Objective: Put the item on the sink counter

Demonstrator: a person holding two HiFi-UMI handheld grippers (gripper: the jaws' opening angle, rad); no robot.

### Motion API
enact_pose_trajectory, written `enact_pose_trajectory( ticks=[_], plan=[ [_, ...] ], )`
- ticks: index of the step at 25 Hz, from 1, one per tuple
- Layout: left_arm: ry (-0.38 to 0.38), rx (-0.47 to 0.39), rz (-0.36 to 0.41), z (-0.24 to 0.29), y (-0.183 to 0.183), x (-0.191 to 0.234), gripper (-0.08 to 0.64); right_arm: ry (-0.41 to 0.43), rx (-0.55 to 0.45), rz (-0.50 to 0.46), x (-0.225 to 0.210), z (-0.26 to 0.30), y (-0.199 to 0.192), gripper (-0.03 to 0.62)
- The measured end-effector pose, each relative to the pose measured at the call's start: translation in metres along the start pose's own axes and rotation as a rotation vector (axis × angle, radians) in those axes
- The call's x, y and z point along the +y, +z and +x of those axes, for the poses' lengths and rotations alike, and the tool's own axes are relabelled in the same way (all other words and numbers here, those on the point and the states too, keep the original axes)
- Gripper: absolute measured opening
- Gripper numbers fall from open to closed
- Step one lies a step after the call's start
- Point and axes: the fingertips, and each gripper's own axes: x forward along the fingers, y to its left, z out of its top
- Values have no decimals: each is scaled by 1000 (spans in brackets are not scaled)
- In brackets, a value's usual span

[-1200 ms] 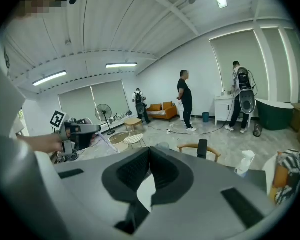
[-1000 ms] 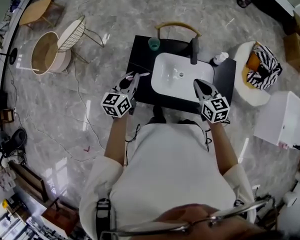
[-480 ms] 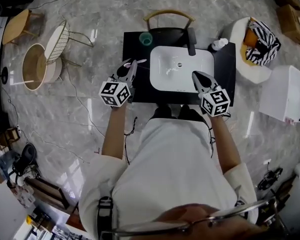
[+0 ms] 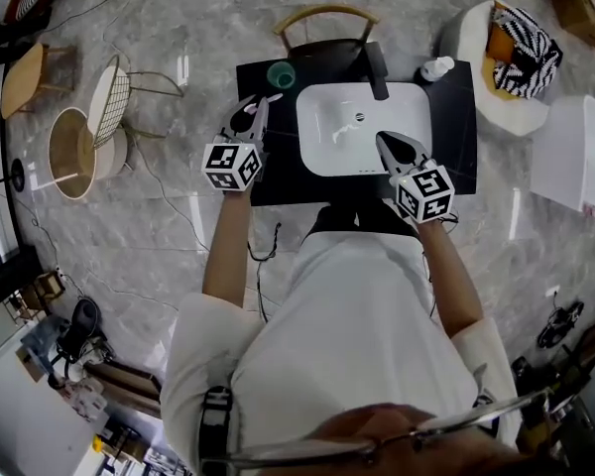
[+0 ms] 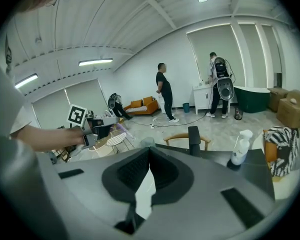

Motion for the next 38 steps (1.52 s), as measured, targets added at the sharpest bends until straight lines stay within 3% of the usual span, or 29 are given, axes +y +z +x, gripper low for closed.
enact_pose_trajectory(
  ticks=[17,20,23,30,38],
  plan=[
    [29,171,95,90,-58,36,28,45,99,-10,7,40,-30,6],
    [27,216,73,102,-76,41,28,45,112,-6,7,41,-34,6],
    [33,221,55,108,-84,45,28,45,119,-13,9,39,-35,6],
    [69,216,102,123,-93,62,28,20,134,-6,-2,32,-38,6],
    [73,266,133,137,-108,63,28,16,150,11,-10,30,-48,6]
  ],
)
